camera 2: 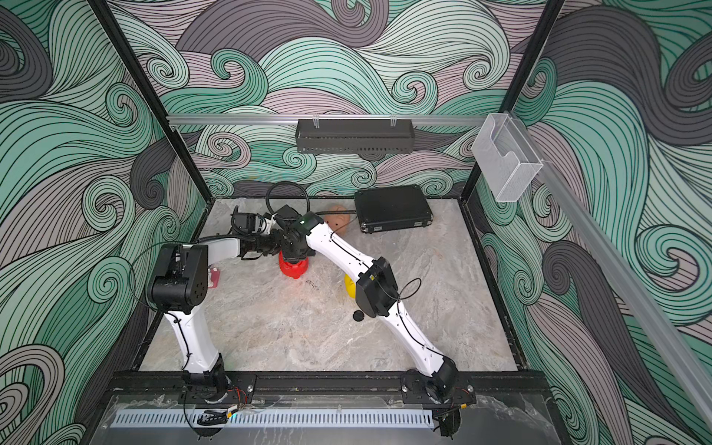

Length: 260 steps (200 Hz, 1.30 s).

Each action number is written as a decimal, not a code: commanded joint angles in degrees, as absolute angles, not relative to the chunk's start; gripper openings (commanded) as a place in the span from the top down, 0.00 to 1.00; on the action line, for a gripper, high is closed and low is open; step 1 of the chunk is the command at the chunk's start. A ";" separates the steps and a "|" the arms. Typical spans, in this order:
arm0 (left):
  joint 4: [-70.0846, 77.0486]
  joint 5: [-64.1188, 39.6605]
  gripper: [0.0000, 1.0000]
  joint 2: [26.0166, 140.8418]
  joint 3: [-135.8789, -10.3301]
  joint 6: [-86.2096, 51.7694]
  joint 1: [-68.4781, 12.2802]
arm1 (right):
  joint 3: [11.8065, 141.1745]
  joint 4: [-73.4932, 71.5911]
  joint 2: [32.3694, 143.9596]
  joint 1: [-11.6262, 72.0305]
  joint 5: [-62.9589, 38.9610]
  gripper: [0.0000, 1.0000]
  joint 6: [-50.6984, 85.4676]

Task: Close piggy banks
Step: Move the piggy bank to the center of the board, then screw the knob on the piggy bank.

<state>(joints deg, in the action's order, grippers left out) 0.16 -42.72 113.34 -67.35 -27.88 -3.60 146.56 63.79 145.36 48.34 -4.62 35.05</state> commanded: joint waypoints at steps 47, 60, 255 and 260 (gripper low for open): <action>-8.97 -41.82 0.54 114.25 -63.19 -24.21 -5.01 | 148.49 65.91 149.98 47.38 -7.99 1.00 56.69; -8.98 -41.92 0.54 114.32 -63.02 -24.08 -5.01 | 148.28 65.85 149.68 47.37 -7.54 1.00 59.31; -9.02 -41.59 0.53 113.91 -62.61 -23.66 -4.77 | 147.41 64.42 147.02 45.42 -9.51 1.00 72.98; -8.97 -41.60 0.53 113.91 -62.60 -23.65 -4.83 | 147.48 64.42 146.94 45.44 -9.42 1.00 72.86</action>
<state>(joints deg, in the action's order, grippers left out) 1.19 -42.19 112.55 -65.98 -26.94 -3.51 148.51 65.10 146.61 46.22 -12.45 72.47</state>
